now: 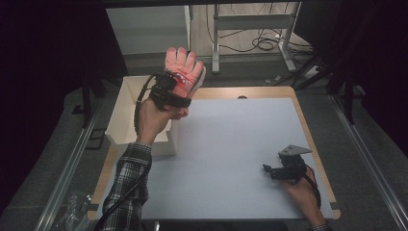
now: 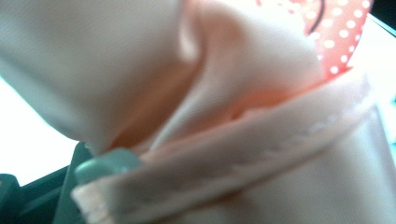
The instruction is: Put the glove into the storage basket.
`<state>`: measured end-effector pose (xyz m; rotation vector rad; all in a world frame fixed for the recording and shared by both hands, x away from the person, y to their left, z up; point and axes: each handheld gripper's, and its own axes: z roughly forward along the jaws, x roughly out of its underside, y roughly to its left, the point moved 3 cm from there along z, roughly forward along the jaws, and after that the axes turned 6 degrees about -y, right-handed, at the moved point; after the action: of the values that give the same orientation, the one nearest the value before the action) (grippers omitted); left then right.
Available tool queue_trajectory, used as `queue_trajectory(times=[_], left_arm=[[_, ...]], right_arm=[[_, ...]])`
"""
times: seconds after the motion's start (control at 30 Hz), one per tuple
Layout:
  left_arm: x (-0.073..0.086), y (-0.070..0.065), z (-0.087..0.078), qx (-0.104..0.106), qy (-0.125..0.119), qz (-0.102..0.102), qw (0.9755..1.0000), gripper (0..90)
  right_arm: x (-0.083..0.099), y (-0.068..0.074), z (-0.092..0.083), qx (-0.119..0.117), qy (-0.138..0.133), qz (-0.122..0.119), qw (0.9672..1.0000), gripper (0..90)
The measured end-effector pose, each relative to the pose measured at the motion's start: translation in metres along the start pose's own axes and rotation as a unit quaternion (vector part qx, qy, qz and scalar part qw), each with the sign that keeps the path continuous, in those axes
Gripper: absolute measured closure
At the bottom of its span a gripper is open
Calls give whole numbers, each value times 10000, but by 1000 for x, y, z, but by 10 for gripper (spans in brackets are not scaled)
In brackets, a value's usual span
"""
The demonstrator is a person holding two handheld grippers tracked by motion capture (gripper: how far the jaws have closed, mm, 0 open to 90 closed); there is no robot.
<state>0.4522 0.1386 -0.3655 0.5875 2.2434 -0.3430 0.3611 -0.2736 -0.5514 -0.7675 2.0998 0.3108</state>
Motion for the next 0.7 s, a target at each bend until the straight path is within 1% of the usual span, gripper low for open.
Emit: queue_trajectory(times=[0.13, 0.23, 0.3, 0.43, 0.5, 0.6, 0.63, 0.7], left_arm=[[6, 17, -4, -145, -26, -171, 9997, 379], [13, 30, -6, -291, -20, -288, 9992, 377], [19, 40, -6, -372, -42, -429, 9984, 375], [29, 55, -6, -495, -19, -591, 9970, 374], [35, 61, -4, -551, 2, -683, 9961, 373], [43, 70, 0, -606, 51, -749, 9953, 372], [46, 73, 2, -634, 61, -803, 9947, 372], [52, 78, 6, -645, 133, -845, 9942, 371]], right_arm=[[0, 0, 0, 1, 0, -3, 10000, 176], [0, 0, 0, 3, -1, -8, 10000, 177], [0, 0, 0, 5, -2, -3, 10000, 177], [0, 0, 0, 7, -1, -8, 10000, 177], [0, 0, 0, 4, -1, -9, 10000, 177], [0, 0, 0, 4, 0, -9, 10000, 177], [0, 0, 0, 4, 0, -8, 10000, 176], [0, 0, 0, 8, 1, -8, 10000, 177]])
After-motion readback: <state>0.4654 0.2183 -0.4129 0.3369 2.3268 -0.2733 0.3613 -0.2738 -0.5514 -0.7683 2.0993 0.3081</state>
